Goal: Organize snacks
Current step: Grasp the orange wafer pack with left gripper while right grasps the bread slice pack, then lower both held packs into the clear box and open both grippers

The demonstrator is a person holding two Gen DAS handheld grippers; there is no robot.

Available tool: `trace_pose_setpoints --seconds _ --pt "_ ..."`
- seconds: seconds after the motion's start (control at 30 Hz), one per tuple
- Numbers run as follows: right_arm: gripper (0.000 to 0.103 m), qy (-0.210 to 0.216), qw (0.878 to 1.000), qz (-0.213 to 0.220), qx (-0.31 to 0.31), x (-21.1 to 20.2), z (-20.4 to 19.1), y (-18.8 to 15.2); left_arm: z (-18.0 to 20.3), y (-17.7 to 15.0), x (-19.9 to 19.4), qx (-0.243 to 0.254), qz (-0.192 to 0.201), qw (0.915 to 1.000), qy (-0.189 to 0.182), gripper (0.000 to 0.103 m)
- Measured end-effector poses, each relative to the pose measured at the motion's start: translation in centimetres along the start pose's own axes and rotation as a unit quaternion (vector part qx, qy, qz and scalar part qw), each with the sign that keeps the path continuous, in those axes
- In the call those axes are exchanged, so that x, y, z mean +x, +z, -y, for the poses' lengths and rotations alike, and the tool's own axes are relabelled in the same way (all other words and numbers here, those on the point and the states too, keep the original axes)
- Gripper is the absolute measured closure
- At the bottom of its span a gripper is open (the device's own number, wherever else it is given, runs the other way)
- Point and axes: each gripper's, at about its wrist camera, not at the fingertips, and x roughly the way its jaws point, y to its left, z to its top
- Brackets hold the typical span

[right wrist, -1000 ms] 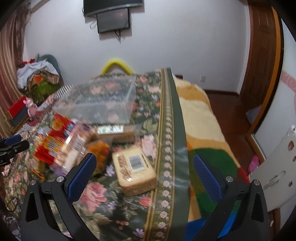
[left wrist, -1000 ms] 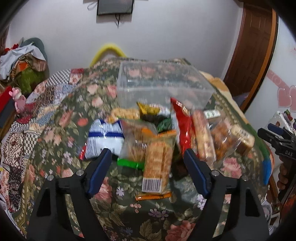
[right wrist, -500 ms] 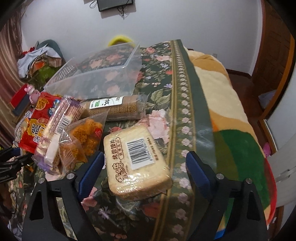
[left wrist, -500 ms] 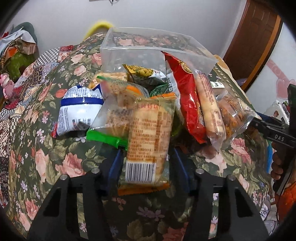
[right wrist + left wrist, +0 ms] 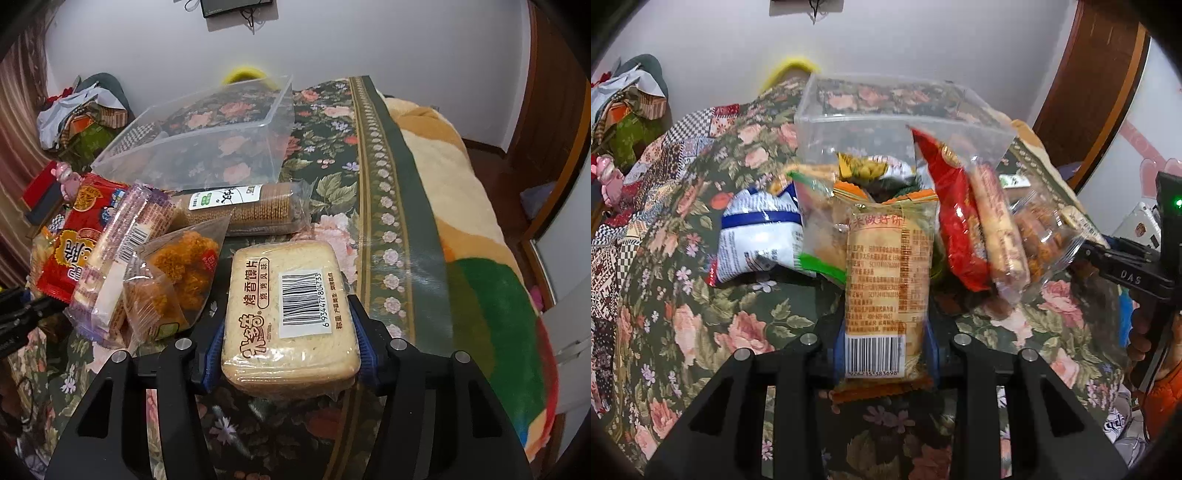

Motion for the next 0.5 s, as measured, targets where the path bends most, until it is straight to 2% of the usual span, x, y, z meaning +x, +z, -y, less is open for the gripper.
trace_pose_setpoints --seconds 0.27,0.5 --pt "0.049 -0.005 0.999 0.035 -0.002 -2.2 -0.2 1.1 0.0 1.6 -3.1 0.002 0.042 0.9991 0.001 0.069" --pt "0.049 -0.002 0.996 0.085 -0.010 -4.4 -1.1 3.5 0.7 4.9 -5.7 0.016 0.096 0.9953 -0.002 0.069"
